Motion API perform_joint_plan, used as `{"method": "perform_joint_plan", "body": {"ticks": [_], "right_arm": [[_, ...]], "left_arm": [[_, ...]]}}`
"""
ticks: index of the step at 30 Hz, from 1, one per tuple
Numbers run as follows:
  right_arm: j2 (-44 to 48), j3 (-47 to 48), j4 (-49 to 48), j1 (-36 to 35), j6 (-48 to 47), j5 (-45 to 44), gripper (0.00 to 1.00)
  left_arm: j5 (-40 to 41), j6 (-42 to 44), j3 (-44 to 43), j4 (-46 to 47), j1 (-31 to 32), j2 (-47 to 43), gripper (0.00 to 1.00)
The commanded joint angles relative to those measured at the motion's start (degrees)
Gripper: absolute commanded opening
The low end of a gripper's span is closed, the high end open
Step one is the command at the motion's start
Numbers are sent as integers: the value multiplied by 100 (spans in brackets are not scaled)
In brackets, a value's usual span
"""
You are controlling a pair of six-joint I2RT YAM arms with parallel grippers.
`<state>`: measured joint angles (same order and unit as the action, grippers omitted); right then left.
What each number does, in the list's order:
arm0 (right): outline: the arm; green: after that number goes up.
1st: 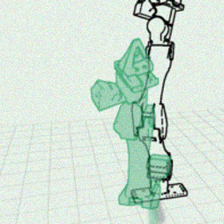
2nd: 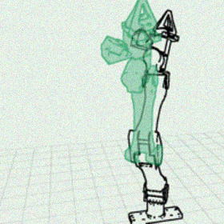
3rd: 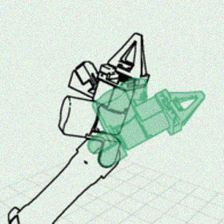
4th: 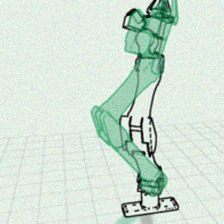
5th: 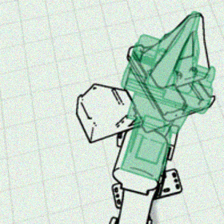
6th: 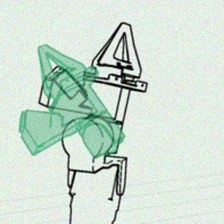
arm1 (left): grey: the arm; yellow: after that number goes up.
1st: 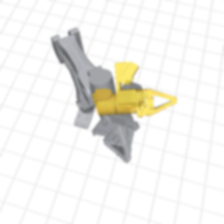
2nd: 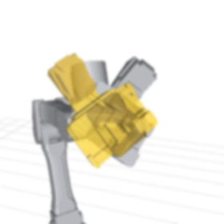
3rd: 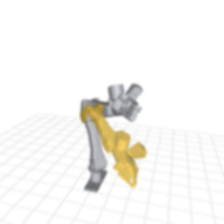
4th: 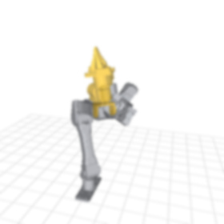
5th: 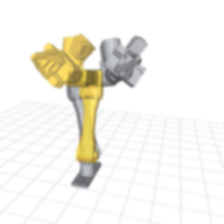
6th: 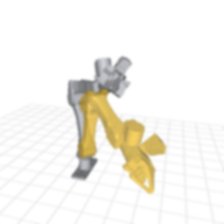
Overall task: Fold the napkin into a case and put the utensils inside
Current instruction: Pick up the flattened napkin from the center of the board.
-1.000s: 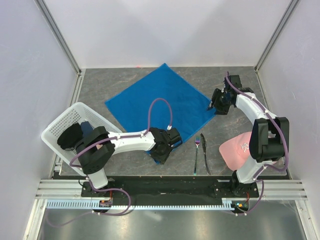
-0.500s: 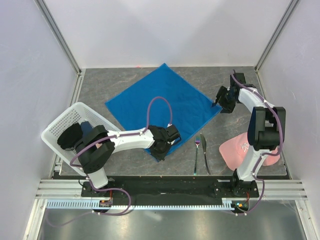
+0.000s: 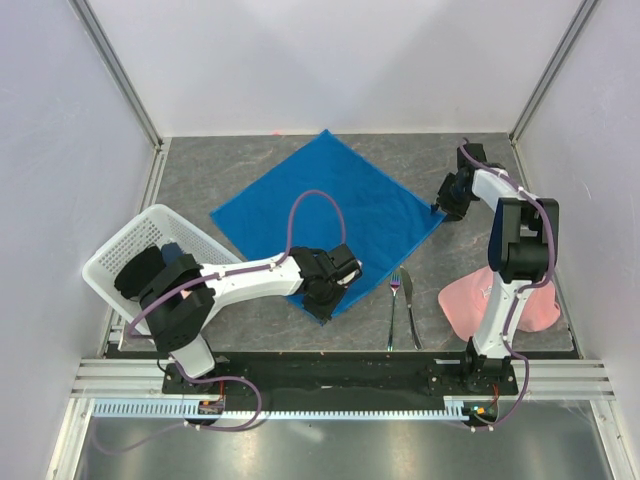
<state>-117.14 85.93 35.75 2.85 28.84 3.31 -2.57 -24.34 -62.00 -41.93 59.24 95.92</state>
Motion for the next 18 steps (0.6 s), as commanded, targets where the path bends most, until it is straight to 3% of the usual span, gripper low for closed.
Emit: {"method": "perform_joint_plan", "body": {"ticks": [1, 18], "right_arm": [[-107, 284, -42, 22, 7, -487, 49], [-327, 214, -182, -241, 25, -893, 49]], "left_arm": [[-183, 122, -146, -140, 0, -205, 2], [-148, 184, -128, -149, -123, -276, 2]]}}
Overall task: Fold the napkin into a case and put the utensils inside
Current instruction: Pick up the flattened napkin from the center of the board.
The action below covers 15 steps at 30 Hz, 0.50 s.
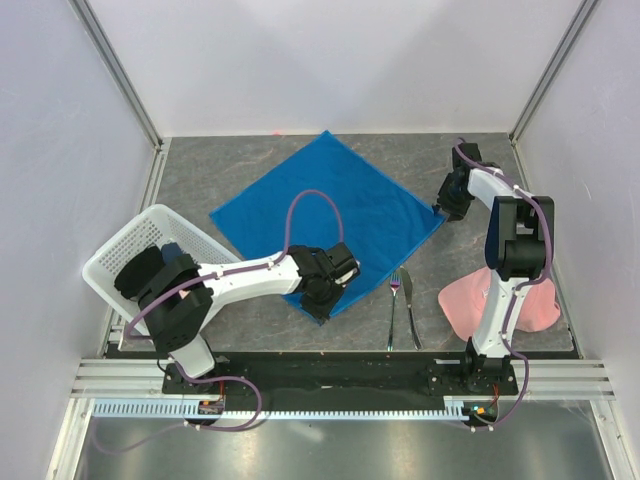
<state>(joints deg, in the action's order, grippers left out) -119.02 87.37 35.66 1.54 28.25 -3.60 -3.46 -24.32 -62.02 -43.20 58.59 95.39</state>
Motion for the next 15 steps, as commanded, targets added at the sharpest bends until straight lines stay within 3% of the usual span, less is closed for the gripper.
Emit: {"method": "perform_joint_plan", "body": {"ticks": [1, 3, 6, 7, 13, 15], "right_arm": [[-156, 35, -182, -110, 136, -203, 49], [-183, -36, -235, -110, 216, -159, 48], [-192, -115, -305, -110, 330, -106, 38], [-174, -133, -331, -110, 365, -54, 29], [115, -186, -885, -119, 567, 298, 0], [238, -151, -1025, -110, 594, 560, 0]], "left_arm": [[-58, 173, -126, -22, -75, -240, 2], [-49, 164, -118, -22, -84, -249, 2], [-5, 138, -91, -22, -146, -276, 2], [4, 129, -74, -22, -163, -302, 2], [214, -12, -73, -66, -409, -521, 2], [284, -21, -126, -83, -479, -644, 2]]}}
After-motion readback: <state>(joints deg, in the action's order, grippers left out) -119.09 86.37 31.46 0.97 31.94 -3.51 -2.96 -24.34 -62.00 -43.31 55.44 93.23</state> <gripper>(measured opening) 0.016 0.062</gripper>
